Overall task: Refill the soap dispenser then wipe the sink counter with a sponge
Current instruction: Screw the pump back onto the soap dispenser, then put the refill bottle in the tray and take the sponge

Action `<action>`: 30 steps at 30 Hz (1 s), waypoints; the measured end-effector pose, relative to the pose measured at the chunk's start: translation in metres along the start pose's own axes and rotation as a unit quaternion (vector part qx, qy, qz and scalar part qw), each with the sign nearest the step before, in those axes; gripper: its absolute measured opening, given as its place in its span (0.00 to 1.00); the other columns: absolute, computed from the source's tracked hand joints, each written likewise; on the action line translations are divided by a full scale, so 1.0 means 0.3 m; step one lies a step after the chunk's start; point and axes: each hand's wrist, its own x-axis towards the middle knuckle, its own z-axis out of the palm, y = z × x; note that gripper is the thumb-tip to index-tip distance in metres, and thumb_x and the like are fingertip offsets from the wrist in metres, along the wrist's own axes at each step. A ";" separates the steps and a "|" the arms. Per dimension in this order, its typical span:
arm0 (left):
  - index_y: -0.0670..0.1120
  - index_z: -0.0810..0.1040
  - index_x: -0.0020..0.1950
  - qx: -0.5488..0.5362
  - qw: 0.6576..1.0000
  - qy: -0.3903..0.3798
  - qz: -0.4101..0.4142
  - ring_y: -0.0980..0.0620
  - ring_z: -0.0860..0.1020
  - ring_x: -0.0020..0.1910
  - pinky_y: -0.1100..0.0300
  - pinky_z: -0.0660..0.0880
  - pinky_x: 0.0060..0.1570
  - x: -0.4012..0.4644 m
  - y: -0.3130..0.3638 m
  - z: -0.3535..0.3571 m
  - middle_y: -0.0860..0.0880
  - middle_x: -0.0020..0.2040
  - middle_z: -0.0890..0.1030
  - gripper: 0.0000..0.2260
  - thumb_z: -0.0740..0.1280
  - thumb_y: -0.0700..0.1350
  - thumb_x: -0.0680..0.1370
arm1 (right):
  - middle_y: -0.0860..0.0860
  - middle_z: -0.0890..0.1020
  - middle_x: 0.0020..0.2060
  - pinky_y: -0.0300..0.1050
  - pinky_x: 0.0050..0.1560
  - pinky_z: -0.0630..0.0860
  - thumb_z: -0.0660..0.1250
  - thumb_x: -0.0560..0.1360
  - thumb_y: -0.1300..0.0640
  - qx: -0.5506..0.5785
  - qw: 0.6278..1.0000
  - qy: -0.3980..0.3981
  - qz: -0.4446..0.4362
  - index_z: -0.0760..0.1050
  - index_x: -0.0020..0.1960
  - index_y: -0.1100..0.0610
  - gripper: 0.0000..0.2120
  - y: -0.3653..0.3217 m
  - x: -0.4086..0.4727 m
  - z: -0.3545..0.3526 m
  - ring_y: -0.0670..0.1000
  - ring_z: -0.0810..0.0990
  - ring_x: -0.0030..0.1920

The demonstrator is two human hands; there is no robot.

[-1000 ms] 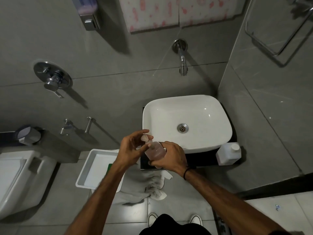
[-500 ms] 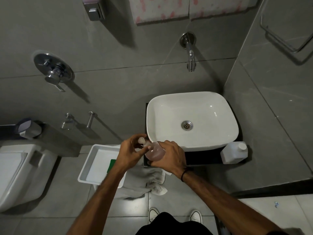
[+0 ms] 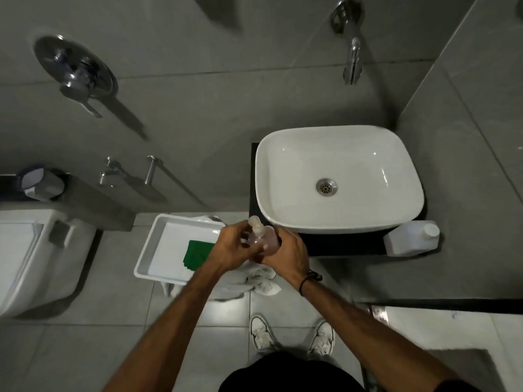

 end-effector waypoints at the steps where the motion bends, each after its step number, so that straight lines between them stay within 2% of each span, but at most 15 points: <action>1: 0.46 0.80 0.62 0.006 1.000 -0.003 0.004 0.52 0.85 0.48 0.56 0.85 0.49 0.009 -0.020 0.009 0.49 0.51 0.86 0.24 0.81 0.49 0.69 | 0.42 0.83 0.47 0.32 0.42 0.73 0.76 0.54 0.36 0.010 1.000 -0.015 0.004 0.81 0.55 0.49 0.32 0.020 0.006 0.009 0.41 0.78 0.45; 4: 0.43 0.79 0.64 0.021 1.000 -0.011 0.021 0.49 0.85 0.51 0.52 0.85 0.52 0.027 -0.085 0.044 0.46 0.55 0.86 0.24 0.81 0.46 0.70 | 0.48 0.86 0.51 0.42 0.50 0.82 0.80 0.64 0.57 0.045 0.997 -0.059 0.018 0.79 0.64 0.51 0.29 0.093 0.014 0.051 0.48 0.85 0.50; 6: 0.43 0.79 0.65 0.050 0.998 -0.003 0.048 0.47 0.84 0.54 0.51 0.84 0.53 0.040 -0.121 0.073 0.44 0.57 0.85 0.24 0.80 0.46 0.71 | 0.51 0.85 0.57 0.46 0.58 0.82 0.75 0.69 0.68 0.075 0.993 -0.075 0.043 0.76 0.70 0.53 0.32 0.133 0.019 0.084 0.50 0.84 0.56; 8: 0.43 0.79 0.65 0.069 0.996 0.013 0.062 0.45 0.84 0.55 0.50 0.83 0.53 0.053 -0.145 0.101 0.43 0.58 0.85 0.24 0.79 0.46 0.72 | 0.53 0.83 0.62 0.49 0.65 0.79 0.68 0.70 0.74 0.096 0.989 -0.092 0.062 0.72 0.74 0.53 0.35 0.162 0.030 0.110 0.51 0.82 0.61; 10: 0.43 0.79 0.67 0.062 0.996 0.017 0.053 0.44 0.84 0.56 0.46 0.83 0.54 0.067 -0.157 0.120 0.43 0.59 0.84 0.24 0.79 0.46 0.72 | 0.51 0.81 0.65 0.47 0.68 0.75 0.65 0.70 0.77 0.099 0.987 -0.101 0.071 0.69 0.76 0.53 0.38 0.183 0.042 0.126 0.51 0.79 0.65; 13: 0.43 0.78 0.68 0.047 0.998 0.015 0.036 0.44 0.83 0.58 0.45 0.82 0.56 0.082 -0.160 0.130 0.43 0.60 0.84 0.25 0.79 0.46 0.73 | 0.47 0.79 0.65 0.43 0.69 0.72 0.65 0.70 0.77 0.094 0.987 -0.105 0.075 0.68 0.77 0.53 0.39 0.208 0.050 0.128 0.48 0.76 0.67; 18: 0.43 0.78 0.68 0.059 0.998 0.016 0.025 0.44 0.83 0.58 0.45 0.82 0.56 0.082 -0.136 0.125 0.42 0.61 0.84 0.25 0.79 0.44 0.72 | 0.52 0.80 0.64 0.40 0.63 0.74 0.72 0.72 0.72 0.100 0.981 -0.126 0.104 0.70 0.75 0.58 0.33 0.242 0.034 0.078 0.51 0.79 0.65; 20: 0.43 0.78 0.67 0.065 0.998 0.015 0.019 0.44 0.83 0.57 0.45 0.83 0.56 0.076 -0.127 0.124 0.42 0.61 0.84 0.25 0.79 0.43 0.72 | 0.57 0.82 0.62 0.41 0.60 0.76 0.74 0.72 0.69 0.100 0.980 -0.087 0.147 0.73 0.72 0.61 0.29 0.287 0.008 0.021 0.55 0.81 0.62; 23: 0.43 0.80 0.66 0.055 0.998 0.006 0.006 0.44 0.84 0.56 0.46 0.83 0.55 0.067 -0.120 0.119 0.43 0.60 0.84 0.24 0.80 0.43 0.72 | 0.59 0.84 0.56 0.45 0.59 0.78 0.77 0.71 0.66 0.079 0.976 0.030 0.203 0.78 0.65 0.63 0.23 0.388 -0.043 -0.122 0.57 0.83 0.56; 25: 0.44 0.80 0.66 0.049 0.999 0.001 -0.002 0.45 0.84 0.55 0.47 0.84 0.55 0.066 -0.117 0.118 0.43 0.59 0.85 0.24 0.80 0.43 0.71 | 0.58 0.84 0.55 0.43 0.56 0.77 0.80 0.70 0.63 0.060 0.962 0.122 0.236 0.78 0.64 0.63 0.24 0.456 -0.076 -0.243 0.55 0.83 0.53; 28: 0.43 0.80 0.64 0.044 0.999 0.005 -0.010 0.46 0.84 0.53 0.49 0.84 0.55 0.061 -0.107 0.128 0.45 0.58 0.85 0.23 0.80 0.41 0.71 | 0.59 0.81 0.57 0.53 0.60 0.77 0.82 0.68 0.59 0.070 0.929 0.242 0.272 0.76 0.64 0.63 0.28 0.529 -0.108 -0.422 0.59 0.80 0.58; 30: 0.43 0.80 0.64 0.045 0.999 0.015 -0.009 0.46 0.84 0.54 0.48 0.83 0.56 0.058 -0.110 0.127 0.44 0.58 0.85 0.23 0.81 0.41 0.71 | 0.60 0.81 0.56 0.51 0.55 0.77 0.83 0.66 0.56 0.064 0.913 0.286 0.284 0.76 0.60 0.64 0.28 0.548 -0.098 -0.508 0.61 0.80 0.57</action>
